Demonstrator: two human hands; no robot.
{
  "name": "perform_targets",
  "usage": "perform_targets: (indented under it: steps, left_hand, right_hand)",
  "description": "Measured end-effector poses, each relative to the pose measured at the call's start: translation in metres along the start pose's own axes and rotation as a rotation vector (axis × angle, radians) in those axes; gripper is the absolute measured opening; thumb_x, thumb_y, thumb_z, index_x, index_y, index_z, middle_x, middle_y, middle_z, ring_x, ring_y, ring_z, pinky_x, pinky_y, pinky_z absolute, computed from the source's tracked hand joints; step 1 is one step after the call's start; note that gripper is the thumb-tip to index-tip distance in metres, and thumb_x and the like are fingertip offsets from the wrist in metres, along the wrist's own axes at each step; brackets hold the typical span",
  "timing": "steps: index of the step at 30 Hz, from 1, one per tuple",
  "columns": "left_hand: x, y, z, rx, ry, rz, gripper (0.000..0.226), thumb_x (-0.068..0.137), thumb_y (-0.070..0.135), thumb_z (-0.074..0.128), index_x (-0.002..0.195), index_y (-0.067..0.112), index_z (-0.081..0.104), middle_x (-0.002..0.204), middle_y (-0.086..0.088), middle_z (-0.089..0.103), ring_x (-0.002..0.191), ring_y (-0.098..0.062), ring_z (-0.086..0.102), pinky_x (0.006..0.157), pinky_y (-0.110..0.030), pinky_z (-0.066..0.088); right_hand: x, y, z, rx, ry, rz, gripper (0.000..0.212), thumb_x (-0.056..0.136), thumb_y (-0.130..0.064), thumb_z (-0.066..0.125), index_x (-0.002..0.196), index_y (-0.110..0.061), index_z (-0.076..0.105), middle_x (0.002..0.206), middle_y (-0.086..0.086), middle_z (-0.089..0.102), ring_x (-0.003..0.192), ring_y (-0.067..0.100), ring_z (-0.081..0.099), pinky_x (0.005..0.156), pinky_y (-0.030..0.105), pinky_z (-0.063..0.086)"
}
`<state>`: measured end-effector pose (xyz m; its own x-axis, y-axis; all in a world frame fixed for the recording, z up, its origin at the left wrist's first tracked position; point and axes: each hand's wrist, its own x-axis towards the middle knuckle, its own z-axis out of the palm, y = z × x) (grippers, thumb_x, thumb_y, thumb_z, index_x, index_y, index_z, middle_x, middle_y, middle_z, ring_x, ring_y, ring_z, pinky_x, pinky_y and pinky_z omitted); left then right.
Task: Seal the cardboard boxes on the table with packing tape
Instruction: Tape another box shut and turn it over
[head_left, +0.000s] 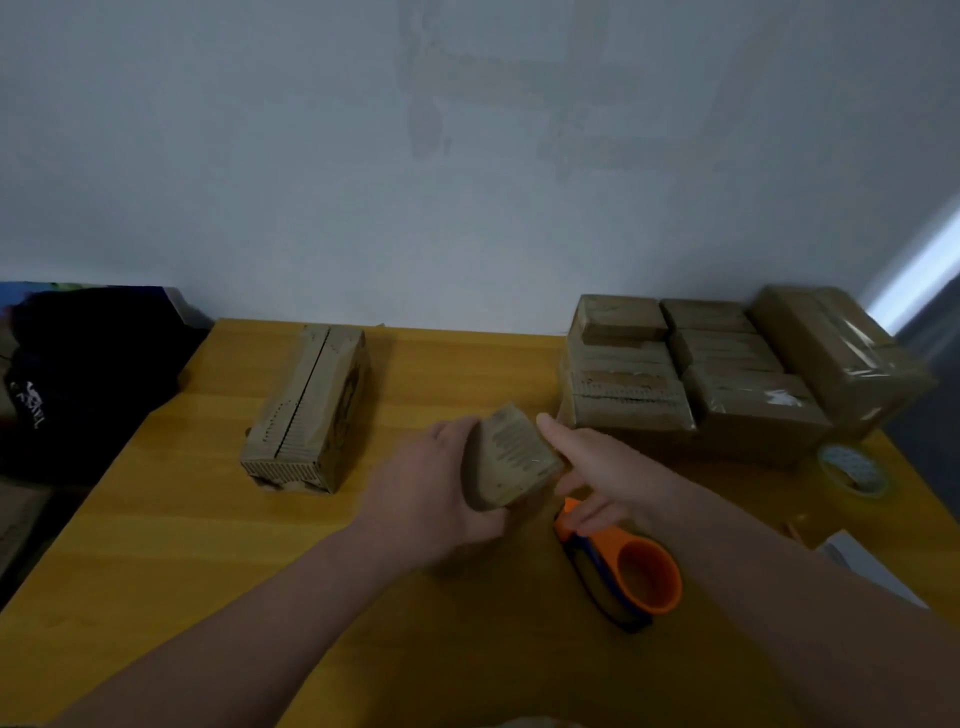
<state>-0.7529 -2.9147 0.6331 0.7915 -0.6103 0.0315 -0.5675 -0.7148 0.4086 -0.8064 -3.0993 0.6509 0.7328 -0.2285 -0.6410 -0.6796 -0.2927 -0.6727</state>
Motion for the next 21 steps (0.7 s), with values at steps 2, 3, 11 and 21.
perform_targets:
  steps: [2, 3, 11, 21]
  left_hand:
    - [-0.002, 0.004, -0.001, 0.148, 0.134, 0.131, 0.093, 0.066, 0.053, 0.075, 0.143, 0.021, 0.033, 0.129, 0.006, 0.050, 0.115, -0.015, 0.050, 0.093, -0.029, 0.045]
    - [-0.003, 0.003, 0.000, 0.227, 0.188, 0.225, 0.094, 0.061, 0.051, 0.079, 0.139, 0.016, 0.039, 0.125, 0.001, 0.054, 0.111, -0.018, 0.055, 0.092, -0.033, 0.049]
    - [0.010, -0.042, 0.009, 0.385, 0.253, 0.462, 0.077, 0.078, 0.055, 0.066, 0.136, 0.010, 0.044, 0.128, -0.010, 0.057, 0.113, -0.026, 0.056, 0.097, -0.042, 0.047]
    - [0.043, -0.124, -0.001, 0.392, 0.041, -0.335, 0.060, 0.091, 0.041, 0.057, 0.143, 0.021, 0.035, 0.148, -0.004, 0.031, 0.134, -0.025, 0.034, 0.112, -0.043, 0.028]
  right_hand:
    - [0.005, -0.010, 0.000, 0.241, -0.100, 0.049, 0.059, 0.085, -0.074, 0.041, 0.115, -0.024, 0.051, 0.120, 0.016, 0.061, 0.091, 0.031, 0.070, 0.078, 0.039, 0.059]
    - [0.009, -0.014, 0.000, 0.347, -0.123, 0.069, 0.062, 0.083, -0.074, 0.047, 0.113, -0.020, 0.055, 0.118, 0.017, 0.062, 0.094, 0.032, 0.069, 0.077, 0.041, 0.059]
    - [0.037, -0.039, 0.003, 0.268, 0.106, -0.178, 0.053, 0.087, -0.038, 0.065, 0.134, -0.028, 0.043, 0.115, 0.001, 0.059, 0.094, 0.021, 0.064, 0.060, 0.032, 0.056]
    - [0.108, -0.063, -0.024, -0.511, 0.664, -0.181, 0.075, 0.088, -0.053, 0.053, 0.150, -0.039, 0.014, 0.141, 0.014, 0.029, 0.109, 0.035, 0.050, 0.073, 0.037, 0.044]
